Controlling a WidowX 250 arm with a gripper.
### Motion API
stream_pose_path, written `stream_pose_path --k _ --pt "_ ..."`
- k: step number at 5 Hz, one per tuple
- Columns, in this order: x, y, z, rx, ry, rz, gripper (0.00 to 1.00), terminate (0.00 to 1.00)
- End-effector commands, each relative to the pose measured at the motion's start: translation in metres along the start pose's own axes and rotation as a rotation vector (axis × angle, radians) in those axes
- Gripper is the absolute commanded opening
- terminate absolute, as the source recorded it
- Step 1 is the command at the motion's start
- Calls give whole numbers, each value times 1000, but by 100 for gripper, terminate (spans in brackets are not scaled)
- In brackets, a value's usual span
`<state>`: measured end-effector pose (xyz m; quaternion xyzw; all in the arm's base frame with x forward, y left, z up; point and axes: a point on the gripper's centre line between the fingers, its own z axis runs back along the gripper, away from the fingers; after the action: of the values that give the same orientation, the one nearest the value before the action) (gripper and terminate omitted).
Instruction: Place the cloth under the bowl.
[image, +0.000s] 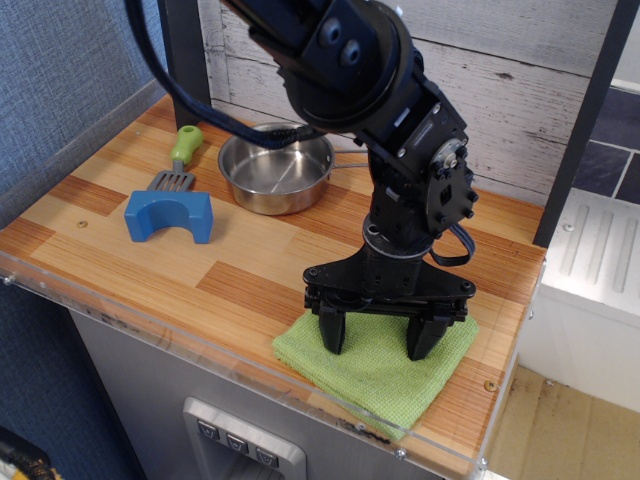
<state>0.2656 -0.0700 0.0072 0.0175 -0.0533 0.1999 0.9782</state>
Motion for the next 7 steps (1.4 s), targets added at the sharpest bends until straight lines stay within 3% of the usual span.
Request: stream_pose_path --k 1,6,7 --pt "4 16 -4 36 3 8 100 0" --pt "52 134 3 130 -49 237 100 0" --pt "57 144 4 130 -47 262 100 0"
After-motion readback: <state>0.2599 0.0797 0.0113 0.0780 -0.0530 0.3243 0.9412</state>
